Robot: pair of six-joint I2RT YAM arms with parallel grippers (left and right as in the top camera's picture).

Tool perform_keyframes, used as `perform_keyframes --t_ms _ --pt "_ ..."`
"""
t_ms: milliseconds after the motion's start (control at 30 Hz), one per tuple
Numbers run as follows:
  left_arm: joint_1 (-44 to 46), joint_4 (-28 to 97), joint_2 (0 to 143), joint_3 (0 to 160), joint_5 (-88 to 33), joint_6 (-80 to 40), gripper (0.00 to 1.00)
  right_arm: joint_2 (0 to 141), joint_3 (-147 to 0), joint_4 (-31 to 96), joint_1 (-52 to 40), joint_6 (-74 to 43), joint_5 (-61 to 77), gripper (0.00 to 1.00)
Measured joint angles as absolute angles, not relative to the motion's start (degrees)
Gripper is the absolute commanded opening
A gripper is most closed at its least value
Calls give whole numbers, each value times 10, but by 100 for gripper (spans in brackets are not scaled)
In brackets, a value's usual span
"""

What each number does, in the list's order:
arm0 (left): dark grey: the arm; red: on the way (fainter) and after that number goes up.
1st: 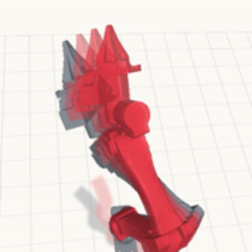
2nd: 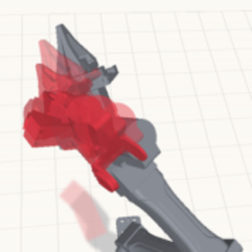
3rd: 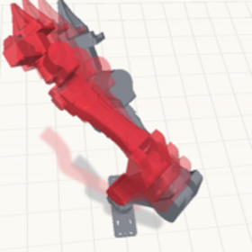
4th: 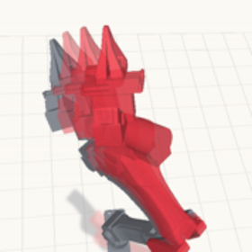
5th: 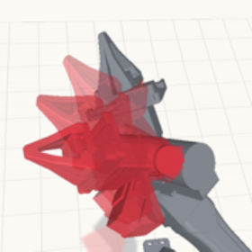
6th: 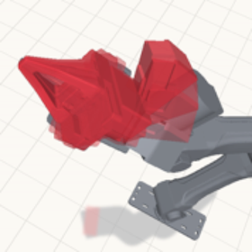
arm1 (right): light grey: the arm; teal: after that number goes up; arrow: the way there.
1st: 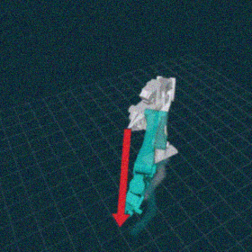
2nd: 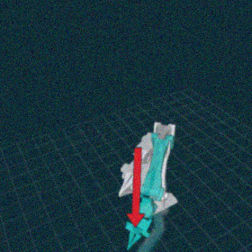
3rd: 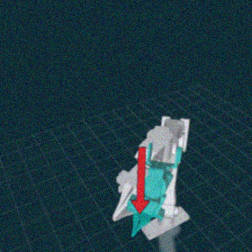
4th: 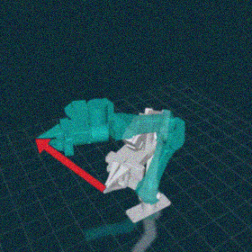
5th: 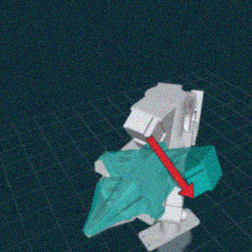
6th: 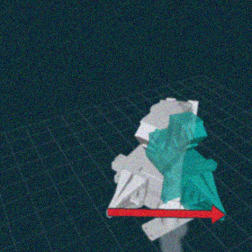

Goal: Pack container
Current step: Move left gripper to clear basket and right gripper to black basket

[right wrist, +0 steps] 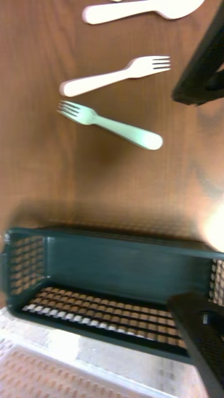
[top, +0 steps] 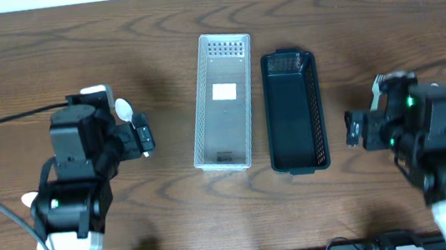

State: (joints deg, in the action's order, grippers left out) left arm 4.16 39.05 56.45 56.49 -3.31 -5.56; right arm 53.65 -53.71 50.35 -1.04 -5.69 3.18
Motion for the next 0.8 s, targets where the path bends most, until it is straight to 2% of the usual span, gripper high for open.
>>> perform_keyframes --t_ms 33,67,100,133,167,267,400,567,733,800 --pt "42 395 572 566 -33 -56 98 561 -563 521 -10 -57 32 99" --pt "42 400 580 566 -34 -56 98 584 -585 534 -10 -57 32 93" --pt "42 405 588 566 -37 -57 98 599 -597 540 -10 -56 32 80" --pt "42 408 594 566 -40 -58 99 617 -606 542 -10 -55 32 71" --pt "42 409 599 566 -42 -58 95 629 -609 543 -10 -53 31 64" --pt "42 410 617 566 -48 -61 75 673 -609 549 -10 -58 30 53" --pt "42 419 646 566 -50 -63 54 724 -601 549 -10 -62 30 38" --pt "42 420 697 566 -53 -63 36 778 -597 544 -10 -69 30 35" --pt "42 413 750 566 -61 -61 27 820 -597 533 -10 -70 30 33" --pt "42 403 774 566 -73 -60 22 839 -597 526 -10 -70 30 29"
